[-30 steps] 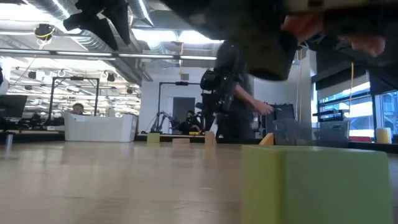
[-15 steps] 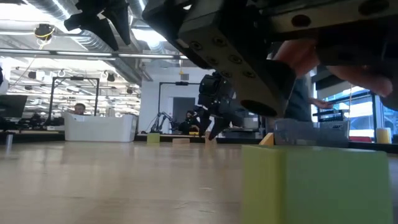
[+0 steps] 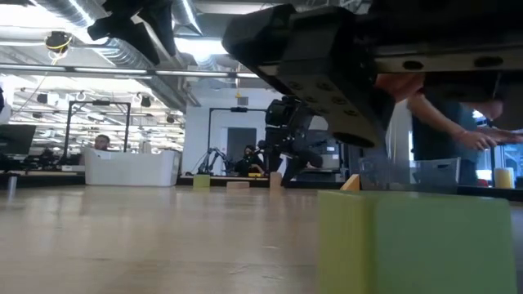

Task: Sort & place blocks by color
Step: Put the brown block into the white bin

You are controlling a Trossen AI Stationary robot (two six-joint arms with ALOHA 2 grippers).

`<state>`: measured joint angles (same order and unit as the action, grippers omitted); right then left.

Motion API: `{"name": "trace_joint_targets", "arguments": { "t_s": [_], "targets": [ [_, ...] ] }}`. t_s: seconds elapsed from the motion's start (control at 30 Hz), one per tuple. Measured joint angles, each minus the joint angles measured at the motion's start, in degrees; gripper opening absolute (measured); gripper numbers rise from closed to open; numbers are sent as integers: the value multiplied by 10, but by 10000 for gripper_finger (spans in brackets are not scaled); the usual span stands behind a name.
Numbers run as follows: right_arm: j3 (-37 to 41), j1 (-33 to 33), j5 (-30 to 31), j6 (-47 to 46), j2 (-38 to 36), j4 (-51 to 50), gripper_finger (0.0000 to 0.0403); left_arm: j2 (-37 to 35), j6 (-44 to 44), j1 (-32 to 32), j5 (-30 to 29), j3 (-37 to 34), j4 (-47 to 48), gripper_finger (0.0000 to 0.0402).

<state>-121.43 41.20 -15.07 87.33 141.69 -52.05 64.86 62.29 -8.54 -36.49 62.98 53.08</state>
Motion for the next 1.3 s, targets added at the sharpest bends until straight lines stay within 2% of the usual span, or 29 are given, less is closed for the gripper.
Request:
{"name": "trace_joint_targets", "arguments": {
  "t_s": [0.2, 0.67, 1.03, 1.3],
  "targets": [
    [0, 6, -3, 18, 0, -1, 206, 0, 0, 0, 0, 0, -2, 172],
    [1, 6, -89, 17, 16, 7, 184, 0, 0, 0, 0, 0, -29, 172],
    [1, 6, -90, -32, 18, 6, 181, 0, 0, 0, 0, 0, -36, 172],
    [3, 5, -78, -72, 3, 1, 138, 0, 0, 0, 0, 0, -36, 172]
  ]
}}
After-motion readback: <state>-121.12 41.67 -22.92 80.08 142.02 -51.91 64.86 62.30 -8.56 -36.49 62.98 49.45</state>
